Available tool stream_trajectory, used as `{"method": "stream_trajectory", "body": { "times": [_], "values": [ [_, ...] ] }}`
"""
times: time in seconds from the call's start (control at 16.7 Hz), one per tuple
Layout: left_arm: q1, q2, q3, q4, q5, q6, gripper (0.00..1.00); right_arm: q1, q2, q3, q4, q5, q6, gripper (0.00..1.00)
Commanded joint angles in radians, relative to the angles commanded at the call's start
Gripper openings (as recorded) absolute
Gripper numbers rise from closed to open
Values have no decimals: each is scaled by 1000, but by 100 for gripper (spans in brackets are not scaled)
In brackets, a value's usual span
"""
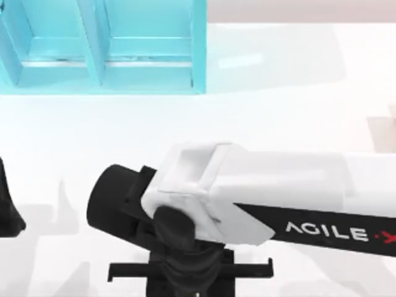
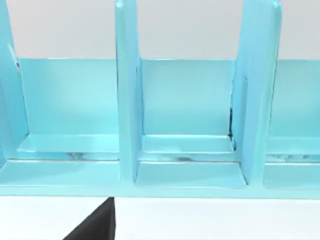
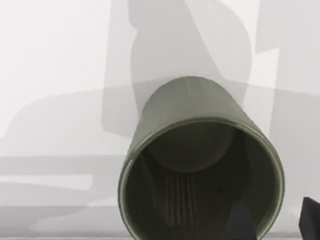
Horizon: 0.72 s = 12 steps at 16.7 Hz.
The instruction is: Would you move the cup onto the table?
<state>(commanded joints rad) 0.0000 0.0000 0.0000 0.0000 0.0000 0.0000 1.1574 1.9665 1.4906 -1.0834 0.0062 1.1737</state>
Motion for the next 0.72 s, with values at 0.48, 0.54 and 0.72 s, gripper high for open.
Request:
{"method": "stream_trajectory", "body": {
  "times": [0.48,0.54,0.72],
  "values": [
    [0,0,0,0,0,0,100,0,0,0,0,0,0,100],
    [0,0,0,0,0,0,100,0,0,0,0,0,0,100],
    [0,0,0,0,0,0,100,0,0,0,0,0,0,100]
  ]
}}
